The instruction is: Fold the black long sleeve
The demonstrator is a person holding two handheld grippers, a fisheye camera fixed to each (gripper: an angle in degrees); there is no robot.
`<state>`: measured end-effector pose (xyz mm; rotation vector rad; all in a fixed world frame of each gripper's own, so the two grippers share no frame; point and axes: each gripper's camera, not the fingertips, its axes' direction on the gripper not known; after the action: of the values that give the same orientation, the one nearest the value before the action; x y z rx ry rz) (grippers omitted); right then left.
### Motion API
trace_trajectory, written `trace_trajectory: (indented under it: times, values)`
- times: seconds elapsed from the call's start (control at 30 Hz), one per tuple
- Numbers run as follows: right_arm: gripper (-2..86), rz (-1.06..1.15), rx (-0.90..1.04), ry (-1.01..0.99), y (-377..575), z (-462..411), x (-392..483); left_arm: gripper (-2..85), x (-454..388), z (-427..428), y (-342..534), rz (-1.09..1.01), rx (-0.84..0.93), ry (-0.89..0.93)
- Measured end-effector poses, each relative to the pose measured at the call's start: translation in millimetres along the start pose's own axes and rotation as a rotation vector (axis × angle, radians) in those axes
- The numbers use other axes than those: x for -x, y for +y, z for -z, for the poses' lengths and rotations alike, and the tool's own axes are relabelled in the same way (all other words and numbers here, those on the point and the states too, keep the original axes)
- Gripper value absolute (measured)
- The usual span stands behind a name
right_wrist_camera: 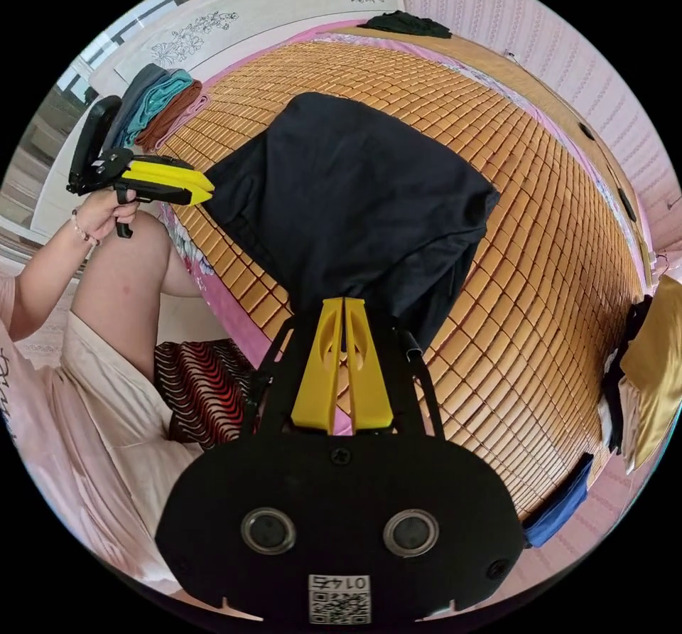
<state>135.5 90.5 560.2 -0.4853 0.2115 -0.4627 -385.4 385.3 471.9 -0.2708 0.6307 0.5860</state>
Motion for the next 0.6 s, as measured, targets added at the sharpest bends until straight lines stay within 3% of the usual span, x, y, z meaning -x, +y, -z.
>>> trace_trajectory:
  times: [0.2,0.4,0.6]
  values:
    - [-0.4,-0.023,0.092,0.02,-23,-27,12,6.4,2,-27,-3,0.032,0.143,-0.155]
    - [-0.5,-0.018,0.131,0.028,-53,-32,26,0.1,14,-4,-2,0.05,0.117,-0.113]
    - [-0.4,-0.033,0.144,-0.004,-80,-39,38,3.3,23,-3,-1,0.013,0.138,-0.062]
